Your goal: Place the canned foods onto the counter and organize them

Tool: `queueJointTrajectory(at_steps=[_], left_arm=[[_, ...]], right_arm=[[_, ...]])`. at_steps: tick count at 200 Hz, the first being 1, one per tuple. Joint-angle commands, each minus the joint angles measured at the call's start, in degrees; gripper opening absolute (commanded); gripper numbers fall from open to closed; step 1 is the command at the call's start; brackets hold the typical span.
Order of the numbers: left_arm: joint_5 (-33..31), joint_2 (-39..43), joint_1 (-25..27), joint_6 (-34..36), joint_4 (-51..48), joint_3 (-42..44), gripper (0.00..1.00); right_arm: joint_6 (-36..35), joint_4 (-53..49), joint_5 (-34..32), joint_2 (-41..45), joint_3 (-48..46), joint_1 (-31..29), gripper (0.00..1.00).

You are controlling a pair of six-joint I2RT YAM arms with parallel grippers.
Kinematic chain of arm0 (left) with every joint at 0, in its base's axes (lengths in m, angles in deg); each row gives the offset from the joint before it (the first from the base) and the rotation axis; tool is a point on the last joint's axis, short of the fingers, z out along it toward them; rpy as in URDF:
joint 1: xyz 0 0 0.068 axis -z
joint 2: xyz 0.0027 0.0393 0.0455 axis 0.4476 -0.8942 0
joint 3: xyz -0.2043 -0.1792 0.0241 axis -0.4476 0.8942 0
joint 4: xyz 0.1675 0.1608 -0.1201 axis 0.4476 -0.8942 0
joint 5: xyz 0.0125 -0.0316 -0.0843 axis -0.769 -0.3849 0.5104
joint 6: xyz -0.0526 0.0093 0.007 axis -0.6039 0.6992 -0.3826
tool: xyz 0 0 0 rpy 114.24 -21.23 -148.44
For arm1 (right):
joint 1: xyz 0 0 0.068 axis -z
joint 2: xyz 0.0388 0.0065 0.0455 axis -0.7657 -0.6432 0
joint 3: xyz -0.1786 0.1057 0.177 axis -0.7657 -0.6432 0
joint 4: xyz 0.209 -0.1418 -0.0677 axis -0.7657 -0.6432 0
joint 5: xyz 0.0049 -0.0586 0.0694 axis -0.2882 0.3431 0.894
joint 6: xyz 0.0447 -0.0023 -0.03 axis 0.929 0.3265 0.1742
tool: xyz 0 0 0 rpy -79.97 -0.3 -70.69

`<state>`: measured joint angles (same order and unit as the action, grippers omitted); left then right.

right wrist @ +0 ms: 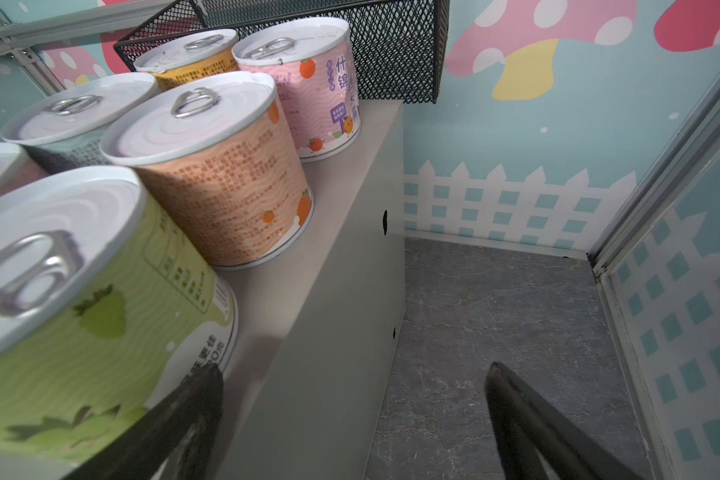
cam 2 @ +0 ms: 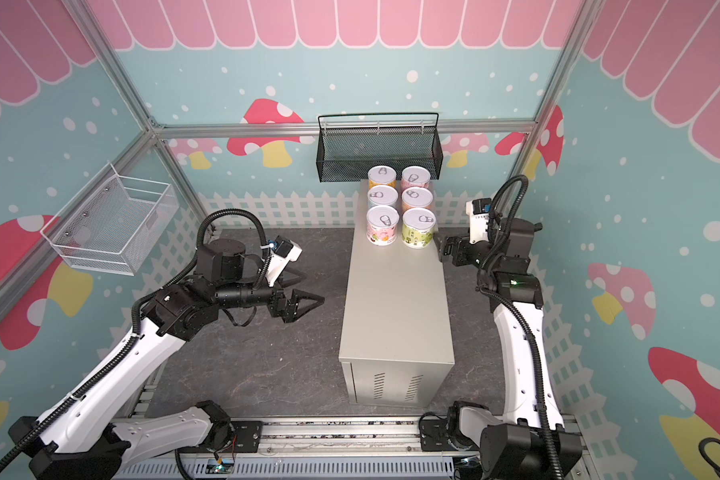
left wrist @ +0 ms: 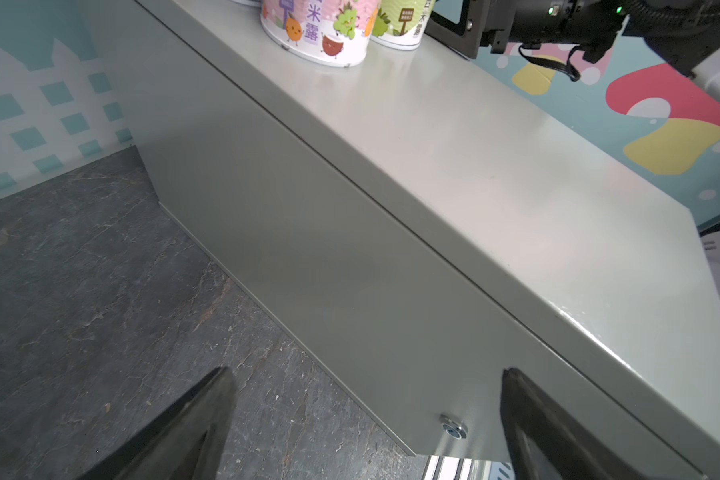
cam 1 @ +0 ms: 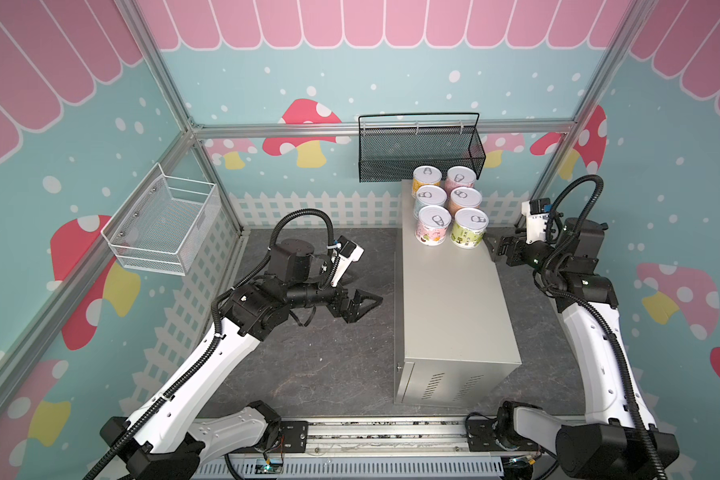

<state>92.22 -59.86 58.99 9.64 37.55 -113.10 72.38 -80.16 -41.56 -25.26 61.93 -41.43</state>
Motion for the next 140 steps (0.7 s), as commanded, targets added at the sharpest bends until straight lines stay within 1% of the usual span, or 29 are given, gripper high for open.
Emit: queueJointTrajectory(at_steps=[1, 16, 60, 80, 117, 140], left_arm=[[-5.42, 1.61, 0.36, 0.96, 0.21, 1.01, 0.99], [-7.53, 2.29, 0.35, 1.10, 0.80, 2.06, 0.99], [-8.66, 2.57, 0.31, 1.47, 1.17, 3.85, 0.99], [-10.56, 3.02, 0.30, 1.27, 1.20, 5.10, 0.99], [-10.89, 3.71, 0.21, 1.22, 1.60, 6.87, 0.99], [-10.27, 3.99, 0.15, 1.17, 1.64, 6.88, 0.99]], right_arm=[[-1.64, -1.86, -4.52, -0.58, 2.88, 0.05, 1.00], [-1.73, -2.25, -4.86, -1.26, 4.64, 0.72, 0.99], [-1.35, -1.95, -2.16, -6.47, 10.62, 1.84, 0.99], [-1.56, -1.20, -2.12, -7.78, 11.75, 1.87, 1.00], [-2.67, -1.13, 1.43, -14.91, 16.07, 1.91, 0.99], [-1.92, 1.77, 3.59, -18.23, 17.46, 1.85, 0.99]])
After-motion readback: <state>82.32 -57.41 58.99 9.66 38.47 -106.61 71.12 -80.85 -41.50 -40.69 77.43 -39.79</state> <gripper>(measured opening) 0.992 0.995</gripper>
